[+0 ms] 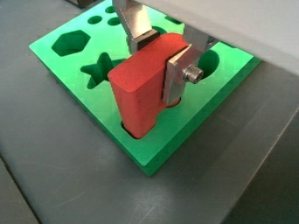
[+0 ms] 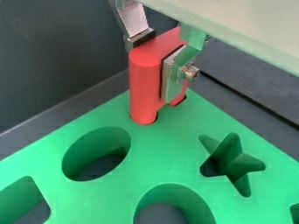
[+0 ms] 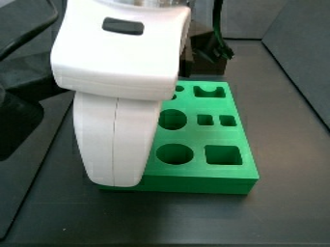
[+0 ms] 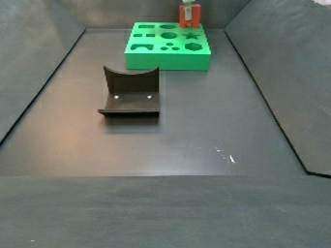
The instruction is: Insert the square-circle object.
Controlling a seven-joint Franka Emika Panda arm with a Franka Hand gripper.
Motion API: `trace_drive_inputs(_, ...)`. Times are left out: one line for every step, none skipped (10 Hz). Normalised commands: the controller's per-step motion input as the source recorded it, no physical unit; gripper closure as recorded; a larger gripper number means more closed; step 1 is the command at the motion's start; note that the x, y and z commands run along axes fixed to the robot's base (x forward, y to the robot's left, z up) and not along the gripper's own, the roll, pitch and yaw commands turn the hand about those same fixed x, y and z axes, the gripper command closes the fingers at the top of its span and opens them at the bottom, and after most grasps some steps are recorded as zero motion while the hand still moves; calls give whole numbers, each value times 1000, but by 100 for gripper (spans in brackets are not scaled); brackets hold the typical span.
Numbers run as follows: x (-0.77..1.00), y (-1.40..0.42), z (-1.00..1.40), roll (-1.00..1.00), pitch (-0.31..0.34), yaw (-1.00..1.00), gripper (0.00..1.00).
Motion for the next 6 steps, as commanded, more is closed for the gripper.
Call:
trace_drive_inputs(0,0,-274,-24,-3,0,100)
trace_drive_inputs(0,0,-260,-21,-3,0,100)
trace_drive_inputs(0,0,-249,-3,-10,0,100)
trace_drive_inputs(0,0,-220,-19,-16,0,100)
trace_drive_inputs(0,0,0,-30,0,0,100)
trace_drive_inputs(0,0,0,0,0,0,100)
